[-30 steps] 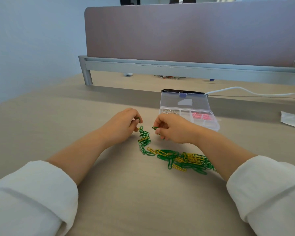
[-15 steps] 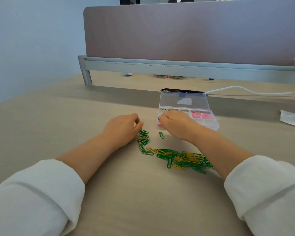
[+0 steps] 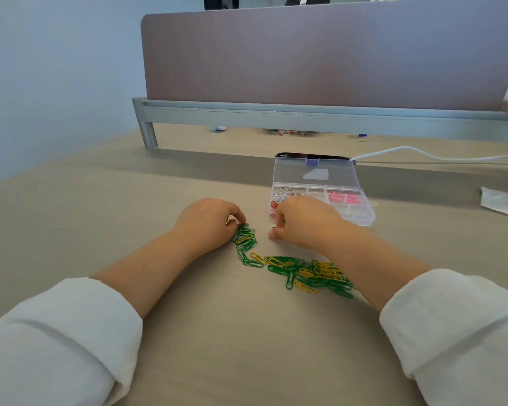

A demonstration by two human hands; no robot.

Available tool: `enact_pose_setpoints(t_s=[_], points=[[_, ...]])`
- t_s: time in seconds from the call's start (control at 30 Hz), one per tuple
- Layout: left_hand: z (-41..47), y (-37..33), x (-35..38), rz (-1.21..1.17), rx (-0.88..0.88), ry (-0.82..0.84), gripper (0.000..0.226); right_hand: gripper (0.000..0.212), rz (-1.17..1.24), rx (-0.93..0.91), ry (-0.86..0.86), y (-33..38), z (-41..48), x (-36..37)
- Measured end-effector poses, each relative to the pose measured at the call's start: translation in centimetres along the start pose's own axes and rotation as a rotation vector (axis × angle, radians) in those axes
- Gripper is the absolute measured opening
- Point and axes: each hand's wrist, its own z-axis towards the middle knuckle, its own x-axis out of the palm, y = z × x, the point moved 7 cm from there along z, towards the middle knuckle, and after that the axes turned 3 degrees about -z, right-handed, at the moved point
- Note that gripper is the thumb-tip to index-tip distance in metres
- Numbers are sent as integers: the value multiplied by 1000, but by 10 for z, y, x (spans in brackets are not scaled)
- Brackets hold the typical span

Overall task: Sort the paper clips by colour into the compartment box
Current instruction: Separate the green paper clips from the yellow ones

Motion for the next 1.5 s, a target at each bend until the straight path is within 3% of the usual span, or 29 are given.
enact_pose_setpoints(t_s=[0.4,0.53,0.63,0.7,0.83,1.0,1.13,1.27,1.33,1.43,1.5], points=[[1,3,5,-23,105,187,17,19,178,-26,232,3,1,18],[-2,3,8,17,75,255,21,38,152,-20,266,7,1,20],[-2,6,8,-15,26,264,17,31,228,-15,255,7,2,19],[-2,7,6,-102,-6,256,14,15,309,-3,212,5,3,16],[-1,9,7,-199,-10,241,11,31,509,-29,169,9,1,13],[2,13,6,-351,-9,193,13,31,640,-50,55,11,3,11],[3,13,5,-433,-54,213,33,34,660,-65,-19,10,1,2],[3,15,2,-522,-99,165,32,36,639,-48,-23,8,1,0],[2,12,0,-513,-98,155,33,43,632,-36,-26,8,0,0],[1,5,1,-321,-18,152,40,52,538,-38,-19,9,0,2],[0,2,1,-239,28,150,32,53,495,-40,-19,9,2,3]])
